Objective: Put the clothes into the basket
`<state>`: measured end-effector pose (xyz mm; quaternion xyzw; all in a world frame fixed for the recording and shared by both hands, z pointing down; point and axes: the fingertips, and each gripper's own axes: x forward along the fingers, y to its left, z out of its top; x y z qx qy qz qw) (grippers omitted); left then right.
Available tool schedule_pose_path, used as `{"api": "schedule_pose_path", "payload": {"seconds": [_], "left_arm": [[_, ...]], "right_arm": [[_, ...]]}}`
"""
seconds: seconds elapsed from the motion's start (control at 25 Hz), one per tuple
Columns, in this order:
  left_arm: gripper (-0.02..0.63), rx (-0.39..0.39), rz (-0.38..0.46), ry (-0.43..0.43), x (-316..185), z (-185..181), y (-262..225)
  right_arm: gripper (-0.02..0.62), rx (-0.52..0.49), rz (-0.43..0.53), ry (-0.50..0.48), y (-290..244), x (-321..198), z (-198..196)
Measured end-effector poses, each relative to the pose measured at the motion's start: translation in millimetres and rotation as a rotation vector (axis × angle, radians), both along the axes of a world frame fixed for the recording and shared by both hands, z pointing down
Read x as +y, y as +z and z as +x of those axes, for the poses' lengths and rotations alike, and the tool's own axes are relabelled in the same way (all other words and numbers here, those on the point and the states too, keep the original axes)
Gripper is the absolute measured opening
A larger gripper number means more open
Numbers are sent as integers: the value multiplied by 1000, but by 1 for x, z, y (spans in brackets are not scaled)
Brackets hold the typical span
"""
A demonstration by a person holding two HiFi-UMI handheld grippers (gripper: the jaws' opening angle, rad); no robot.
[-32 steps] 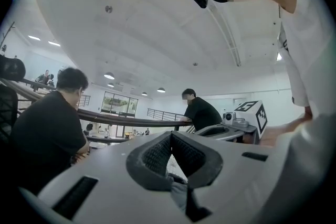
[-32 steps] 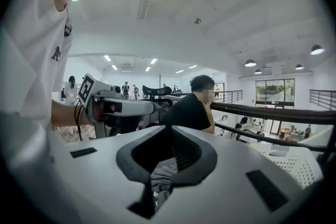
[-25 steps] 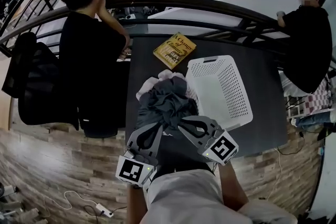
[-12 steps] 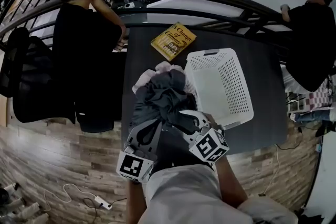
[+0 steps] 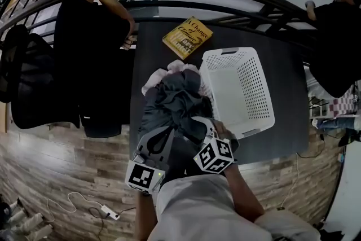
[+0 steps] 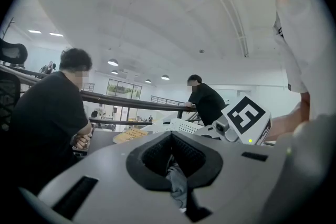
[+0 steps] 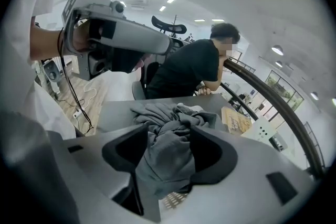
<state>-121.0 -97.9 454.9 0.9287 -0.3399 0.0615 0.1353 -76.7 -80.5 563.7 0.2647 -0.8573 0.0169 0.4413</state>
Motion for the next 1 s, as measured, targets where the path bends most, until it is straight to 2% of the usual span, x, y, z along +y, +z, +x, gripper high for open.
{"api": "schedule_pose_path", "payload": {"seconds": [0.4, 0.68, 0.84, 1.0], "left_arm": [[2, -4, -18, 0, 2, -2, 11], [2, -7, -30, -4, 4, -5, 13], [2, -2, -34, -12, 3, -6, 15], [2, -11, -36, -16, 3, -7, 15]], "right_arm": [[256, 75, -76, 51, 30, -4, -4], [256, 197, -88, 77, 56, -9, -1], [255, 206, -121, 98, 66, -12, -2], [201, 224, -115, 103, 69, -15, -1]]}}
